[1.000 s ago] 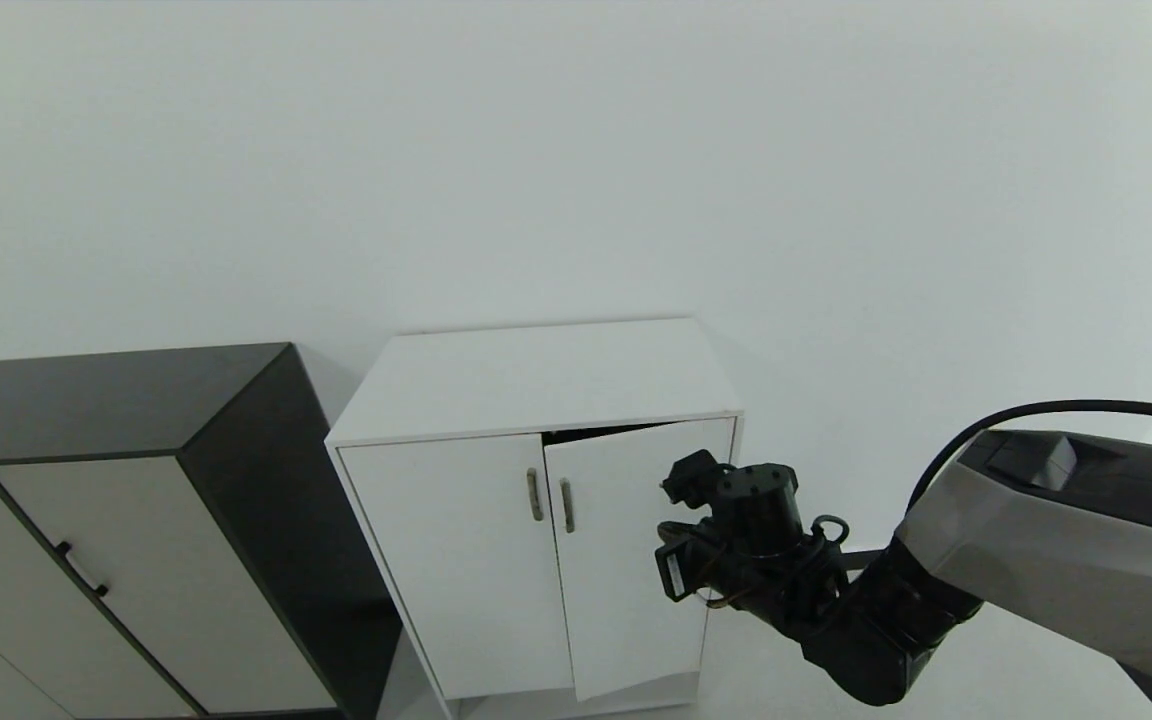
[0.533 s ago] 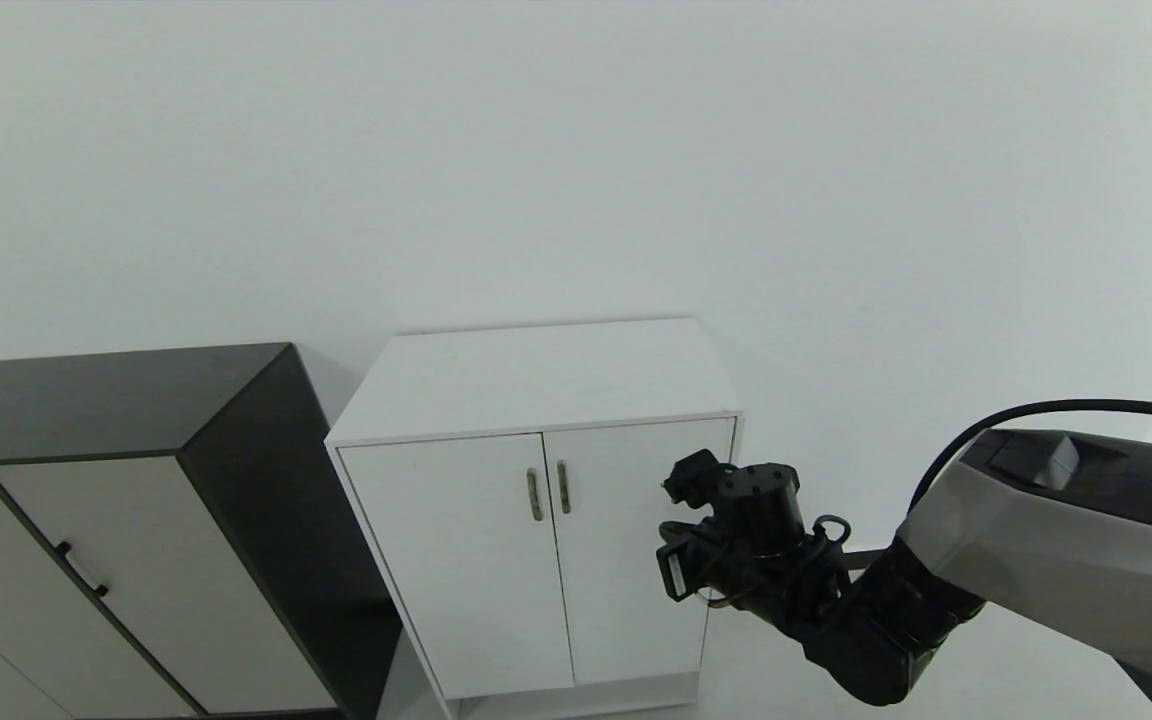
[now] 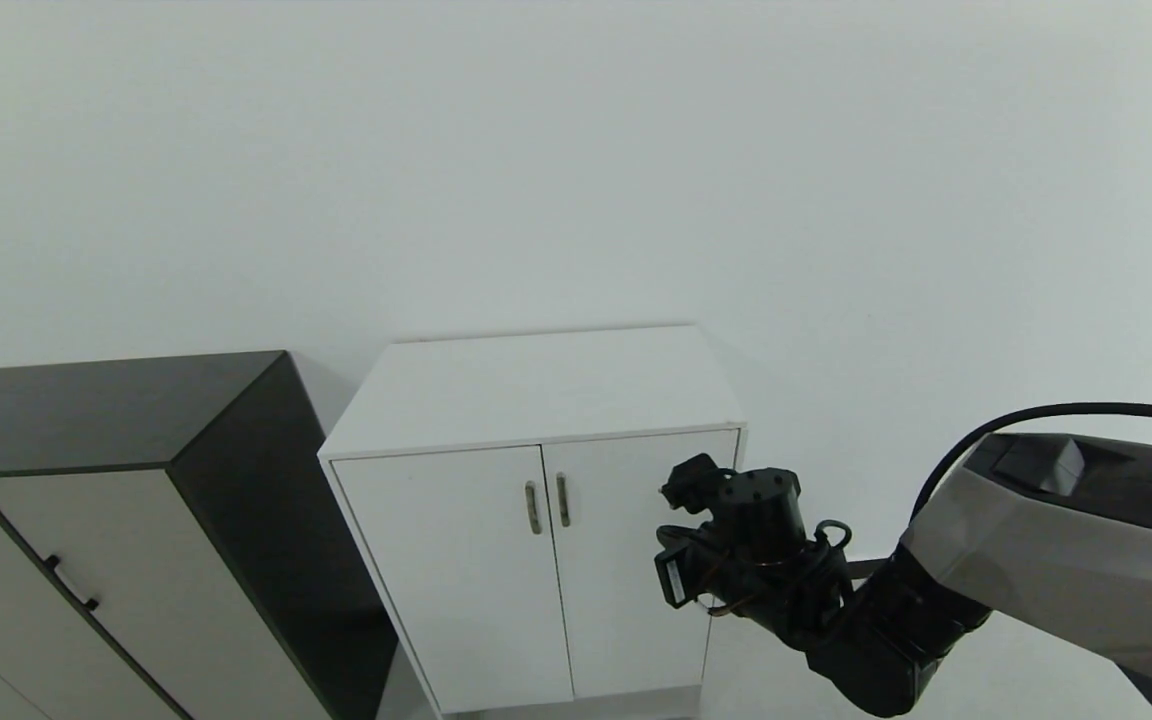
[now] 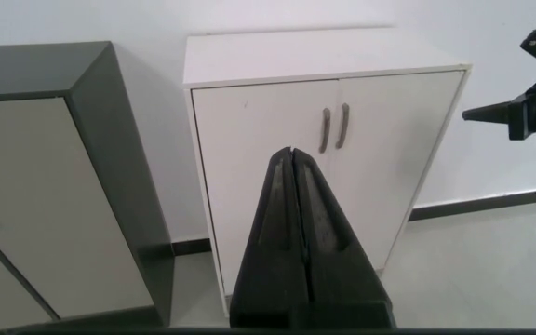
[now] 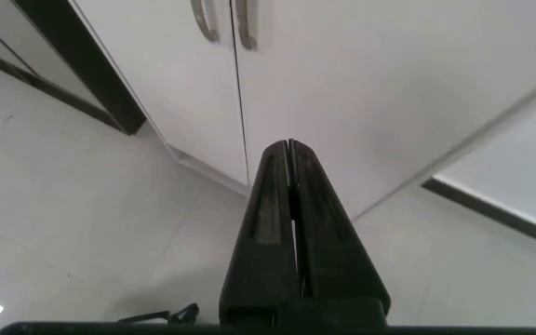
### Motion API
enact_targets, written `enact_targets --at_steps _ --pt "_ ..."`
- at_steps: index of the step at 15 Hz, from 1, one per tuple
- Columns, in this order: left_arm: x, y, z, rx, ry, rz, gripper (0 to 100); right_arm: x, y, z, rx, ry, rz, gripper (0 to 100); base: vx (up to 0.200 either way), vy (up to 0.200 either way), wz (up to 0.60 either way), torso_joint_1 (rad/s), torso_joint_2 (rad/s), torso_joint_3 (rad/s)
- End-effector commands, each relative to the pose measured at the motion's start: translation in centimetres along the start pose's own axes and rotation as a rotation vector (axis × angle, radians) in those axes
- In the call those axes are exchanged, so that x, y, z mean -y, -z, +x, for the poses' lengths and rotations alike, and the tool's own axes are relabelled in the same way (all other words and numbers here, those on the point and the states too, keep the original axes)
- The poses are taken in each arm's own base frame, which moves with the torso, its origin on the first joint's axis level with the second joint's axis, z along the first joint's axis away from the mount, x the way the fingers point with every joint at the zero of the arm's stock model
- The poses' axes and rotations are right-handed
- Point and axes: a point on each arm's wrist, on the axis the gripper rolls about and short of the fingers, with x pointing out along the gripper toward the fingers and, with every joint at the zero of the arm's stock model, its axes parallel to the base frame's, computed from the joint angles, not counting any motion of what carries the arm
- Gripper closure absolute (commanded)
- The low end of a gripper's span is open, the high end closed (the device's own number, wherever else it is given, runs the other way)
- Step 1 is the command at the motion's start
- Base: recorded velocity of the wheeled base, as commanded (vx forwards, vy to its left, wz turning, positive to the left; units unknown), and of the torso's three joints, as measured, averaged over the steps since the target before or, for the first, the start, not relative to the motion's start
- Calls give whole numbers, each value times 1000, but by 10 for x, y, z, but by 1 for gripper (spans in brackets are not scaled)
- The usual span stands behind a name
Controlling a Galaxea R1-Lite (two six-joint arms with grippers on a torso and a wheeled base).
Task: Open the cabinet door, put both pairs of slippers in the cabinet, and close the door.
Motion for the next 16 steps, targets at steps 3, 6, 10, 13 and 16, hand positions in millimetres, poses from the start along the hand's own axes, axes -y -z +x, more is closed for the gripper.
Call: enact_targets --at_steps 3,6,10,13,16 --pt "0 0 0 1 -1 -1 100 36 -34 -28 82 83 -26 100 0 0 0 0 0 0" --pt "0 0 0 1 1 1 100 71 -38 -83 72 169 -2 100 0 0 0 0 0 0" --pt "0 0 0 1 1 1 100 102 -20 -161 41 258 -6 100 0 0 0 0 0 0" --pt "0 0 0 1 -1 1 100 111 23 -231 -49 354 -37 100 0 0 0 0 0 0" --pt "0 0 0 1 1 1 100 101 52 -278 -95 360 -34 100 0 0 0 0 0 0"
